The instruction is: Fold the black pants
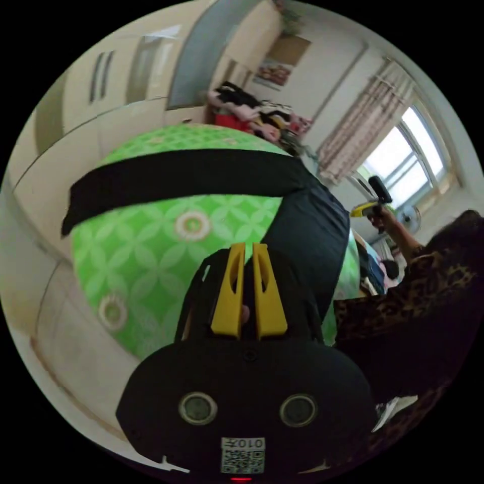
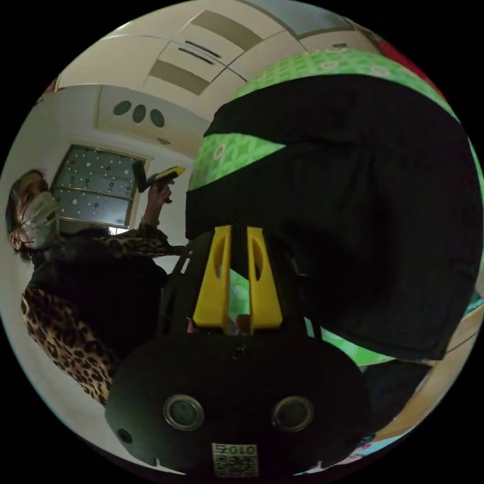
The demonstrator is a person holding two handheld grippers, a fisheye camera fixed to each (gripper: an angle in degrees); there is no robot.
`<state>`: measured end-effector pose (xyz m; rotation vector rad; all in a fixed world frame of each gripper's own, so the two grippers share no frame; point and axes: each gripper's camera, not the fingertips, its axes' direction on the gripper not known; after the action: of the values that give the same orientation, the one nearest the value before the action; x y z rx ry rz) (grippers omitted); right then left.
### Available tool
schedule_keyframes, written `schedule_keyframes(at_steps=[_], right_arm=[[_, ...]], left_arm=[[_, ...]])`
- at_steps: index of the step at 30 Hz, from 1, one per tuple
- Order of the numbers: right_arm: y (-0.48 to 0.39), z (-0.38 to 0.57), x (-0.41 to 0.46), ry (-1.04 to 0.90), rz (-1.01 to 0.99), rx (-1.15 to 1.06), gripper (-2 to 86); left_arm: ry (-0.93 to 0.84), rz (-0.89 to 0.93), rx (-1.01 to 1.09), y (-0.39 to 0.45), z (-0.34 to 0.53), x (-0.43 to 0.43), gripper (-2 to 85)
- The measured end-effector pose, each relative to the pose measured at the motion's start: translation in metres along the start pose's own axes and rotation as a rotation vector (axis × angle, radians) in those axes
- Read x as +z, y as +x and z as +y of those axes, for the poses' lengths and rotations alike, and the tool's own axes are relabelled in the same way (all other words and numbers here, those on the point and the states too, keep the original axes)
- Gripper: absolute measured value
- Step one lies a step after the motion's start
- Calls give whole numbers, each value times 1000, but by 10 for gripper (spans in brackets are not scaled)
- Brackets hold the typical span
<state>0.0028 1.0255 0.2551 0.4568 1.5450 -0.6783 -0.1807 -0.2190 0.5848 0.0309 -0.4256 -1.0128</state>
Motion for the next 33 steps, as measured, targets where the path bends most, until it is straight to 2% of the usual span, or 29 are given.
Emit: schedule_keyframes(at_steps=[2,4,5,9,12,14,16,18,20,22,25,28,33], right_arm=[[9,-8,-27,10,75,-29,74],[25,-18,-65,70,140,-97,84],[29,-21,-74,91,139,-129,84],[63,-45,-154,377,7,-402,67],[108,-64,-187,588,-92,-562,43],[143,-89,-195,603,-136,-581,42],[193,-137,-200,533,-169,-558,56],[234,-184,-191,399,-47,-448,84],[272,-229,-178,262,-22,-402,104],[312,-282,-157,105,85,-341,122],[356,-339,-135,-40,187,-306,131],[387,-382,-117,-110,273,-324,142],[422,-435,-92,-189,291,-387,153]], left_arm=[[-28,62,170,13,-55,21,1],[-37,64,255,28,-97,39,1],[-49,70,283,38,-125,51,1],[-55,75,381,79,-206,73,-1],[162,212,352,96,-263,58,-1],[235,277,309,96,-296,72,0],[171,187,306,104,-322,96,3],[97,51,307,109,-346,123,9],[-13,92,315,102,-379,159,35],[-109,121,317,91,-401,187,61],[-215,100,323,75,-428,221,99],[-281,79,355,66,-446,242,122],[-386,28,384,51,-460,264,144]])
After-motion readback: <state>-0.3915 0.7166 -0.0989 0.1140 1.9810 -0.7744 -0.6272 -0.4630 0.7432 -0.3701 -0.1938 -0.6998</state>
